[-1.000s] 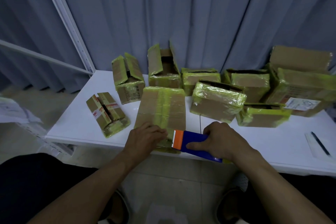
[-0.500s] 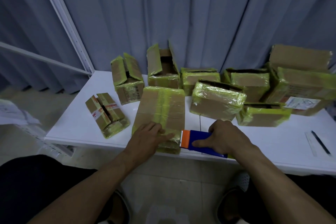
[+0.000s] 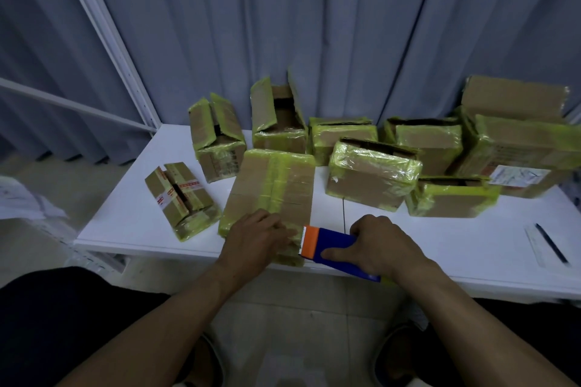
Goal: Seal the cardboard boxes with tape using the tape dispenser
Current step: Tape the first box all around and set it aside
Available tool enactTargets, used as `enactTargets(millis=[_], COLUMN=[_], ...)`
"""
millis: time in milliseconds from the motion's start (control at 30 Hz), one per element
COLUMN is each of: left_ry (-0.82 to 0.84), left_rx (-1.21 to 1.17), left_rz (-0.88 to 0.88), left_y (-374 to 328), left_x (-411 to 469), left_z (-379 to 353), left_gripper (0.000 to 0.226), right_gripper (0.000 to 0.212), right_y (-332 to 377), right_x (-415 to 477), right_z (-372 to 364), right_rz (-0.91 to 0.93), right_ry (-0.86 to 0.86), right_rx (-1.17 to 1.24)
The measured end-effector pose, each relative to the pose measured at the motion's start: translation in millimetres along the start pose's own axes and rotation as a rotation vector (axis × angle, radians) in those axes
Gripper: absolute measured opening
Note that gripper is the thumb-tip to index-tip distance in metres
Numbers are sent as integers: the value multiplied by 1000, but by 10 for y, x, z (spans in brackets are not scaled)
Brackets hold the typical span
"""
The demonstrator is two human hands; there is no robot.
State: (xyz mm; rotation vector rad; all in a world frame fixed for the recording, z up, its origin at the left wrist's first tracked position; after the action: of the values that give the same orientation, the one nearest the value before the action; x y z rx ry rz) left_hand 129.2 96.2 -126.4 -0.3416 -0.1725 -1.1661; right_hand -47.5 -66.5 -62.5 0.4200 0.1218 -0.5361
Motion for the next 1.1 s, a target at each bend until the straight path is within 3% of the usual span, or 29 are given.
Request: enactTargets(millis=[200,300,667,800,967,1100], left_ry=[-36,-40,-44,36,97,48], left_rx=[-79,-97,-139,-51,56,-5], left_rz=[3,-7,4,24,18,66], left_y=[182,172,188,58,26,-21], left_x=[-66,-79,-65,-84,-108,-103], left_z=[31,49,36,-29,-78,-59], left_gripper=[14,25,15,48,73,34], right_gripper=[65,65,61,64,65,66], right_y=[88,63,-256,-298,-337,-331], right_x=[-77,-130,-307,-232,-109,1], right_z=[-14,2,127,41,-87,-201], right_rz=[63,71,-39,-62,-85,-78], right_ry=[-6,5,10,33,71,88], right_rx=[61,69,127,112,89,55])
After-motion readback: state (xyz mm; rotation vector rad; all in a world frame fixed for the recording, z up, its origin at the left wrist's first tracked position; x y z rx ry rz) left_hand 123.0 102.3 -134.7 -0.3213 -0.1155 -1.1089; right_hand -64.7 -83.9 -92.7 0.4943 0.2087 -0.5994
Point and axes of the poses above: each hand's wrist, its own x-axis towards the middle knuckle, its own z-axis out of the back of the hand, y = z × x, the point moved 2 cm from there along x, towards the middle knuckle, and after that the axes turned 11 degrees about z, right-handed, at the moved point
